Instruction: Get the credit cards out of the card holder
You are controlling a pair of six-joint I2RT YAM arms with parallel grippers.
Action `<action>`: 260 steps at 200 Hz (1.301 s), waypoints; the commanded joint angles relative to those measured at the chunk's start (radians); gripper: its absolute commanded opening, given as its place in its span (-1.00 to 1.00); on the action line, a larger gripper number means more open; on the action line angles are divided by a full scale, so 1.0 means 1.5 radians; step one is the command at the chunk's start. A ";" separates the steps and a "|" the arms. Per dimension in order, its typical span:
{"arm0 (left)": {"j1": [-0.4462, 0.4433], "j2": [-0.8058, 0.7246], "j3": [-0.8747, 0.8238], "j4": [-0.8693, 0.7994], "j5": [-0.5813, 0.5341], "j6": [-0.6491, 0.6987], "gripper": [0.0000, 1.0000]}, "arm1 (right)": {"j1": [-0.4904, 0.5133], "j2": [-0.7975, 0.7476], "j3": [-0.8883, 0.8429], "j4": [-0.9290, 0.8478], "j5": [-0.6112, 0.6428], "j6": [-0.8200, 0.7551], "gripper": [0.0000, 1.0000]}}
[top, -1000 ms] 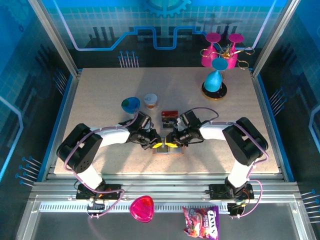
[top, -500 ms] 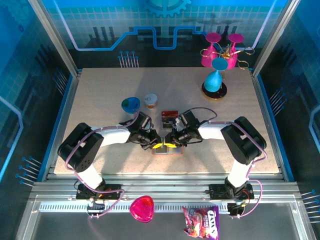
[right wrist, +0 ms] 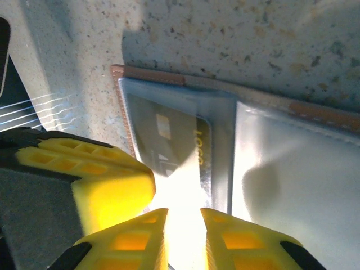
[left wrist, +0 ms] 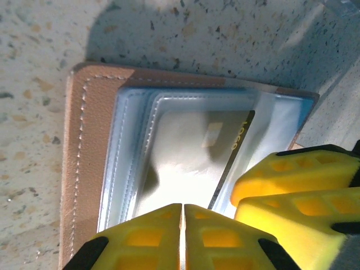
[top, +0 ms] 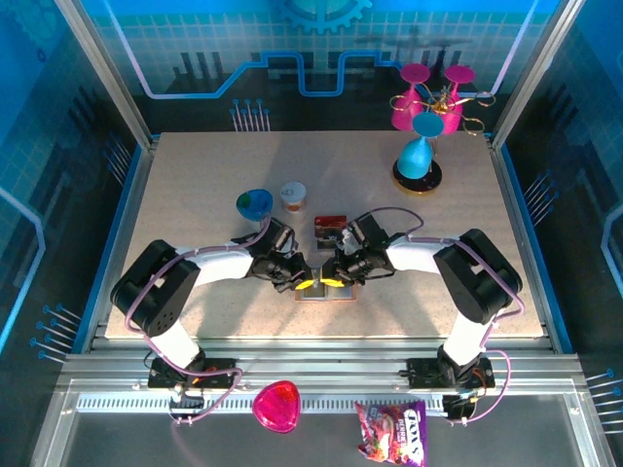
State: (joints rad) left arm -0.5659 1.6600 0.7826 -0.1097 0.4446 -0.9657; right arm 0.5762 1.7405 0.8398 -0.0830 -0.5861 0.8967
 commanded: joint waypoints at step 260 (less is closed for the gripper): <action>-0.001 0.004 0.005 -0.015 -0.008 0.017 -0.86 | 0.018 -0.002 0.072 -0.112 0.054 -0.059 -0.42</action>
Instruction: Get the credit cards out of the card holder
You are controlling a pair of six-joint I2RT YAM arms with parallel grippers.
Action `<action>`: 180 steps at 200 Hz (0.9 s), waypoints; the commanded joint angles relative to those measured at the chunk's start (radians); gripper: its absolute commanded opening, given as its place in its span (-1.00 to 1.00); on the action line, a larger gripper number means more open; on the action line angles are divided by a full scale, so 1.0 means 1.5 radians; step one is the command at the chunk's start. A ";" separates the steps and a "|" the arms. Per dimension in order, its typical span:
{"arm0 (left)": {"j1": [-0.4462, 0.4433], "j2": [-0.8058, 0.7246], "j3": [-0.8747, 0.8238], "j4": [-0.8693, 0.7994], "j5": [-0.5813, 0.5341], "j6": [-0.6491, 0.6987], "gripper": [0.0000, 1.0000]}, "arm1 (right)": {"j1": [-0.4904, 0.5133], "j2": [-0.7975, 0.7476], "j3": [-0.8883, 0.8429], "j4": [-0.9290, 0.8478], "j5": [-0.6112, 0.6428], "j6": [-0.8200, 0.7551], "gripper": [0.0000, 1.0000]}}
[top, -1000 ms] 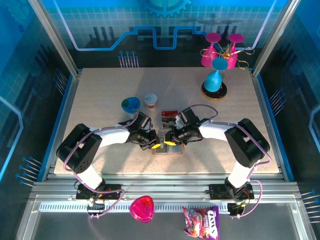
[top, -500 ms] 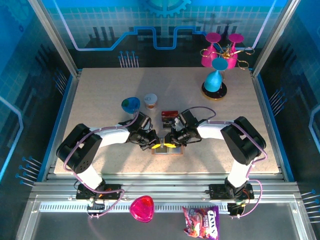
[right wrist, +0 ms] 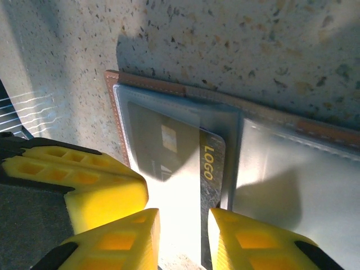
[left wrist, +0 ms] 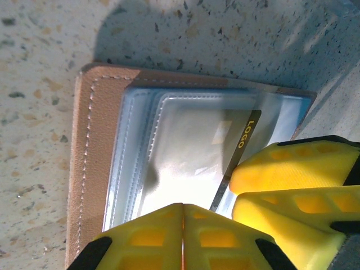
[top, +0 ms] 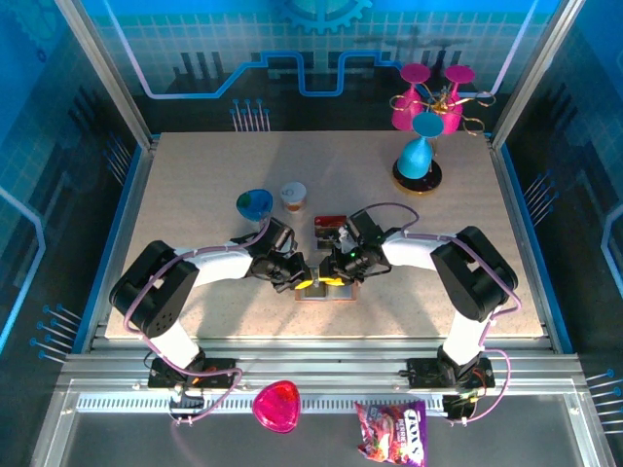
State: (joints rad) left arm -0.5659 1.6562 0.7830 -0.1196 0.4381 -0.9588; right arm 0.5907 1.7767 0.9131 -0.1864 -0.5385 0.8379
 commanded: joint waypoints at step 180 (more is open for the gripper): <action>-0.001 0.001 0.001 -0.002 -0.003 0.009 -0.86 | 0.013 0.001 0.005 -0.020 0.000 -0.013 -0.32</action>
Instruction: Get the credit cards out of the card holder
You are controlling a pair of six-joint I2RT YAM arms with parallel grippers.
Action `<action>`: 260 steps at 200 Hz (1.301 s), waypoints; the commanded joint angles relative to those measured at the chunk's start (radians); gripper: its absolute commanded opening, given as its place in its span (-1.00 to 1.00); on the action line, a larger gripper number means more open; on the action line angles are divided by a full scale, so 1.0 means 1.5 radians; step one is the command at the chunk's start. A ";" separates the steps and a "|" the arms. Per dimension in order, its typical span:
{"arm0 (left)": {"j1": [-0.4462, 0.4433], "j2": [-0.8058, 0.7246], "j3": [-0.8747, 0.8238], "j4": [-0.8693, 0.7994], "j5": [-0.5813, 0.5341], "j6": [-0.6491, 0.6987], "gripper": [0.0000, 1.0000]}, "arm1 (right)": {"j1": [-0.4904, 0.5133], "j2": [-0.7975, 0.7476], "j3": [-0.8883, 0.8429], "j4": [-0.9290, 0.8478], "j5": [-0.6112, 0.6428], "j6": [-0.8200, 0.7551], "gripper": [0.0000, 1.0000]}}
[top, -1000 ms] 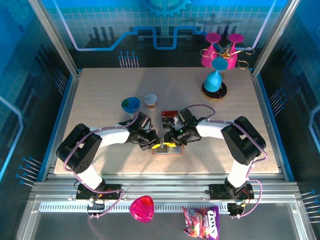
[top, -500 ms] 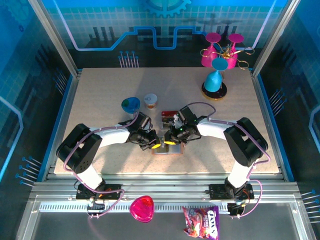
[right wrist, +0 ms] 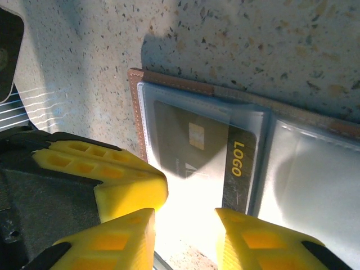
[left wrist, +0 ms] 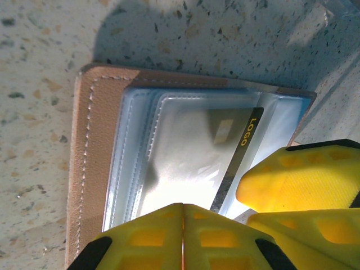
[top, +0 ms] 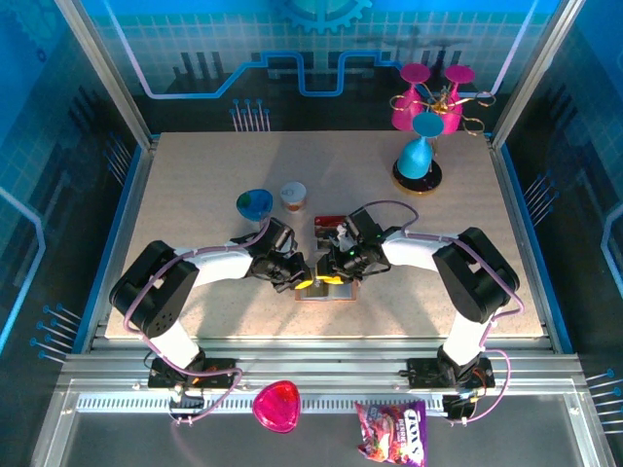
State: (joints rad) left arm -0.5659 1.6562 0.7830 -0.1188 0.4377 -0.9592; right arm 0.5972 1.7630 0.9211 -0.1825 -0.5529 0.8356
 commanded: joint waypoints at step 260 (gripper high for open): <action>0.000 0.000 0.003 -0.006 -0.004 0.009 -0.86 | 0.009 0.026 -0.007 0.005 -0.004 -0.004 -0.38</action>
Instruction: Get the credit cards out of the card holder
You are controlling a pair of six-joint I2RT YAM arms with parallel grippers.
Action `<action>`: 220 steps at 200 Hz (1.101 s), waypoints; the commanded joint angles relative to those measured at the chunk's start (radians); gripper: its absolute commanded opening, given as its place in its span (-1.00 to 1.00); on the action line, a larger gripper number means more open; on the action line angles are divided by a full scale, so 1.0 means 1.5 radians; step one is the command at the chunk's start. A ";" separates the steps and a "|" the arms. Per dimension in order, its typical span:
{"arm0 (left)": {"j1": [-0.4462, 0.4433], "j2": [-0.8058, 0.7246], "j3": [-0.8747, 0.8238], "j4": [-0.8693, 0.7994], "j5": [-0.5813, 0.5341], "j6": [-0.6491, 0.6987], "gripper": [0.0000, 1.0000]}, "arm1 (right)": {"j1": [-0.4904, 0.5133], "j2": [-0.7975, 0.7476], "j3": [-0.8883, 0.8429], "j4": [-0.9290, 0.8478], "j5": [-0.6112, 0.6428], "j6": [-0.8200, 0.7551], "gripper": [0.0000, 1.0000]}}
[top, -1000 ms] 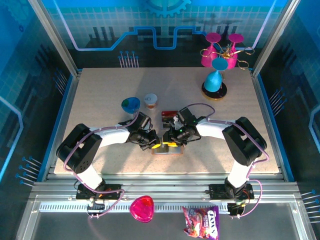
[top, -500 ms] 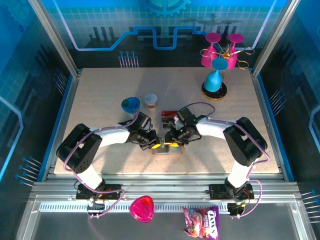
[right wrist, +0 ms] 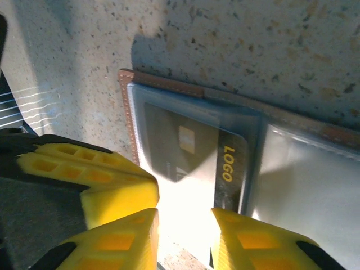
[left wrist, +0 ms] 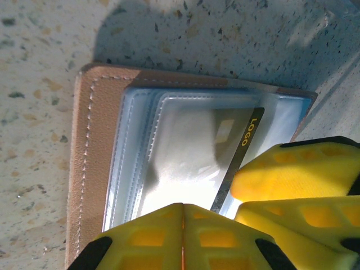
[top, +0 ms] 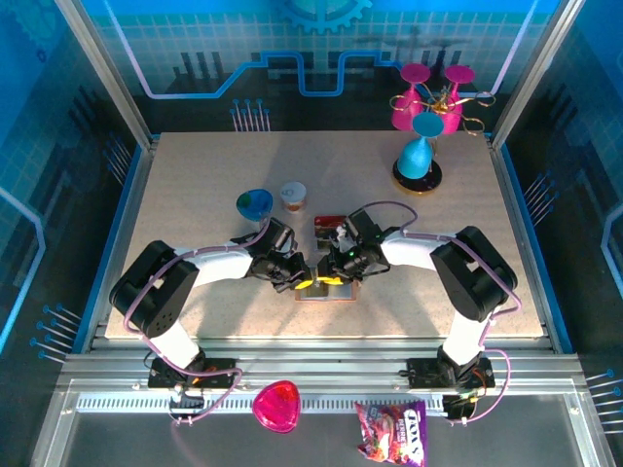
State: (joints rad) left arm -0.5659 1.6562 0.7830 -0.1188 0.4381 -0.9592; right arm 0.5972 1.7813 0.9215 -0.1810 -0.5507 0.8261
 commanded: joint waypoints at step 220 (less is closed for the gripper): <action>0.000 -0.006 0.029 -0.004 0.022 0.020 -0.88 | -0.028 -0.053 -0.017 -0.027 0.004 -0.021 -0.45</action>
State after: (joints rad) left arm -0.5659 1.6562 0.7925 -0.1188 0.4412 -0.9585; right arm 0.5770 1.7203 0.9245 -0.2379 -0.5148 0.7994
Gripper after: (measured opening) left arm 0.060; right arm 0.287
